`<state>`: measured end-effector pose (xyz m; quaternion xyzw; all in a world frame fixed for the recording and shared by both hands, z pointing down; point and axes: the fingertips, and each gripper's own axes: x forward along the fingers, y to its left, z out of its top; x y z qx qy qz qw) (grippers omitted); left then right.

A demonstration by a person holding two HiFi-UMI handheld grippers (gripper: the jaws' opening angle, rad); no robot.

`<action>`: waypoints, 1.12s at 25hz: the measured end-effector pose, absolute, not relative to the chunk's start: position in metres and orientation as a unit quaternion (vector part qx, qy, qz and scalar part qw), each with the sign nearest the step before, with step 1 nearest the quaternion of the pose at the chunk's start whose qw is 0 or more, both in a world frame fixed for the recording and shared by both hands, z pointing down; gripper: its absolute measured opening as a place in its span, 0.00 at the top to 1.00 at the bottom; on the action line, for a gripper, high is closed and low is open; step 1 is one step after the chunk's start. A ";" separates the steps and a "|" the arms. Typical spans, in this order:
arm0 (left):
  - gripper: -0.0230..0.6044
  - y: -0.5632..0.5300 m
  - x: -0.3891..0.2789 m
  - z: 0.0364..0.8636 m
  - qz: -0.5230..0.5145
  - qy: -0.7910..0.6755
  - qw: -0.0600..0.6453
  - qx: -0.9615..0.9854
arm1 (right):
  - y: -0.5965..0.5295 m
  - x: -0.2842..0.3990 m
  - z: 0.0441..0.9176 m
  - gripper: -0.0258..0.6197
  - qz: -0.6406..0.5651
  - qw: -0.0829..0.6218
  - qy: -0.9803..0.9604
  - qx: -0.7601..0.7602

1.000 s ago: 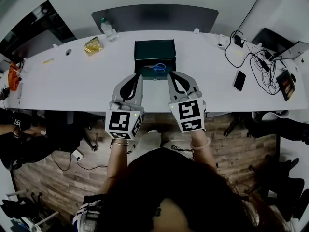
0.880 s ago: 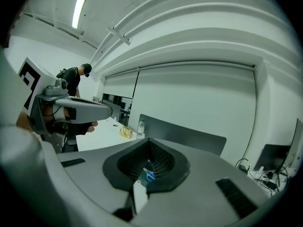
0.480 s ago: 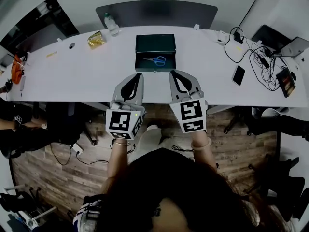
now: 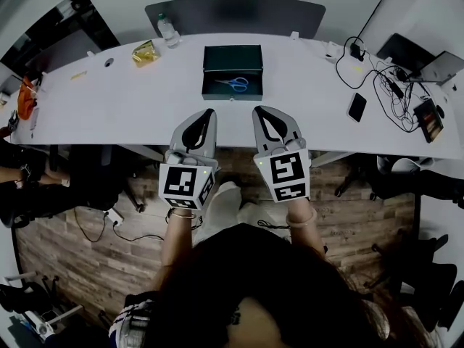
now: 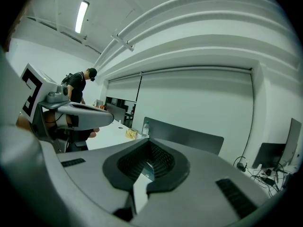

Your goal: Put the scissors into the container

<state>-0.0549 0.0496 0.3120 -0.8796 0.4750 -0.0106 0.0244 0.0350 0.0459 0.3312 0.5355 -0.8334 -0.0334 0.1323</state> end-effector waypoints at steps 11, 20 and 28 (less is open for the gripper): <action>0.94 0.057 -0.057 0.316 -0.010 0.483 0.011 -0.876 | 0.054 0.034 0.330 0.95 -0.032 0.127 -0.836 0.533; 0.94 0.039 -0.059 0.312 -0.017 0.481 0.013 -0.876 | 0.042 0.037 0.327 0.95 -0.028 0.119 -0.832 0.541; 0.94 0.007 -0.057 0.317 -0.024 0.471 0.005 -0.882 | 0.015 0.036 0.334 0.95 -0.015 0.120 -0.830 0.545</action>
